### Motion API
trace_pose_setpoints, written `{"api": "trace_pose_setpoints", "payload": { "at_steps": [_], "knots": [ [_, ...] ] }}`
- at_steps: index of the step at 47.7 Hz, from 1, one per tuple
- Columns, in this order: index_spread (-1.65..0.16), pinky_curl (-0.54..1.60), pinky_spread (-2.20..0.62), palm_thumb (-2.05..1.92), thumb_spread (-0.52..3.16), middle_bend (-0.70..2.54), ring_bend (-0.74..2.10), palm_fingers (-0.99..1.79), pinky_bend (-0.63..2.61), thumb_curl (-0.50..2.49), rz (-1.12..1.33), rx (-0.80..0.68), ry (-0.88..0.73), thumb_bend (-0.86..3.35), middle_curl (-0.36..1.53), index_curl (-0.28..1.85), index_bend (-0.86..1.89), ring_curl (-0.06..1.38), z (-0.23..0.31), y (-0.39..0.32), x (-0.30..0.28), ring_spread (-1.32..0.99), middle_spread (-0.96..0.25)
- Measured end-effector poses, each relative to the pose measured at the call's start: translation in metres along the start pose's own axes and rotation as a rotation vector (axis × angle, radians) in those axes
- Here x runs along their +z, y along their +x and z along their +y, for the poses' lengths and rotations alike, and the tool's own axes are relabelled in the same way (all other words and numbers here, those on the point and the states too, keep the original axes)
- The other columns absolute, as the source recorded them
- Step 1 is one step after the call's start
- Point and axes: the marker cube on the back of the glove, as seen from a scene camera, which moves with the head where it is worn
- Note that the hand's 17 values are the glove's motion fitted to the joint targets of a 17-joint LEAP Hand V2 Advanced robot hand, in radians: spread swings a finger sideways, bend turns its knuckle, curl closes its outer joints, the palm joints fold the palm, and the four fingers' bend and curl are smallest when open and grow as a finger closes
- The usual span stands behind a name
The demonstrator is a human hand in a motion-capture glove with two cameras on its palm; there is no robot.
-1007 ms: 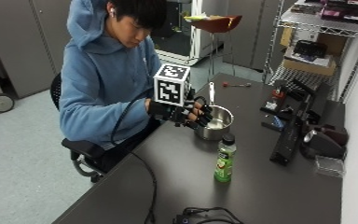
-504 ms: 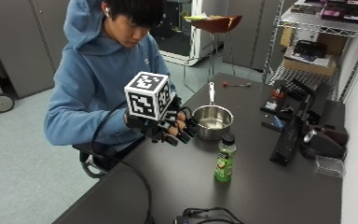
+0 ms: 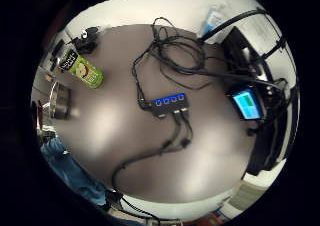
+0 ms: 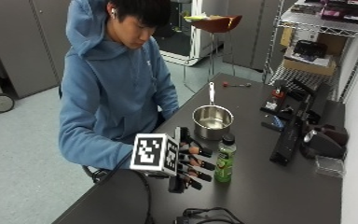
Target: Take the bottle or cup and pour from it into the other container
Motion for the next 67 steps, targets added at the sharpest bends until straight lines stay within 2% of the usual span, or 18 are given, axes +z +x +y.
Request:
{"api": "trace_pose_setpoints", "payload": {
  "at_steps": [13,43,49,54,58,60,62,67],
  "knots": [
    [-0.28,0.28,0.26,0.64,0.92,0.20,0.45,0.12,0.59,0.41,-0.352,-0.005,0.048,-0.04,0.33,0.20,0.11,0.31,-0.025,0.019,0.044,0.15,0.11],
    [-0.31,0.32,0.26,0.65,0.85,0.20,0.54,0.12,0.77,0.38,-0.839,-0.005,0.132,-0.02,0.33,0.16,0.11,0.32,-0.081,-0.029,0.155,0.14,0.13],
    [-0.30,0.32,0.26,0.71,0.82,0.18,0.58,0.19,0.77,0.39,-0.838,0.003,0.143,-0.02,0.32,0.17,0.12,0.32,-0.089,-0.039,0.168,0.14,0.14],
    [-0.25,0.29,0.23,0.84,0.80,0.22,0.61,0.43,0.72,0.41,-0.852,0.017,0.188,0.02,0.33,0.20,0.20,0.32,-0.096,-0.045,0.171,0.10,0.13],
    [-0.18,0.25,0.11,0.94,0.77,0.40,0.62,0.94,0.61,0.45,-0.834,0.027,0.195,0.05,0.39,0.24,0.22,0.31,-0.101,-0.050,0.171,0.00,0.07],
    [-0.17,0.26,0.04,0.97,0.73,0.41,0.63,1.06,0.62,0.47,-0.821,0.030,0.187,0.04,0.40,0.25,0.18,0.32,-0.102,-0.053,0.171,-0.03,0.05],
    [-0.16,0.29,-0.05,0.99,0.63,0.40,0.65,1.16,0.67,0.49,-0.813,0.030,0.173,0.02,0.41,0.26,0.14,0.35,-0.103,-0.056,0.170,-0.07,0.02],
    [-0.14,0.32,-0.15,1.02,0.45,0.42,0.66,1.19,0.66,0.54,-0.787,0.011,0.134,-0.01,0.44,0.30,0.15,0.40,-0.102,-0.068,0.164,-0.11,-0.02]
  ]
}}
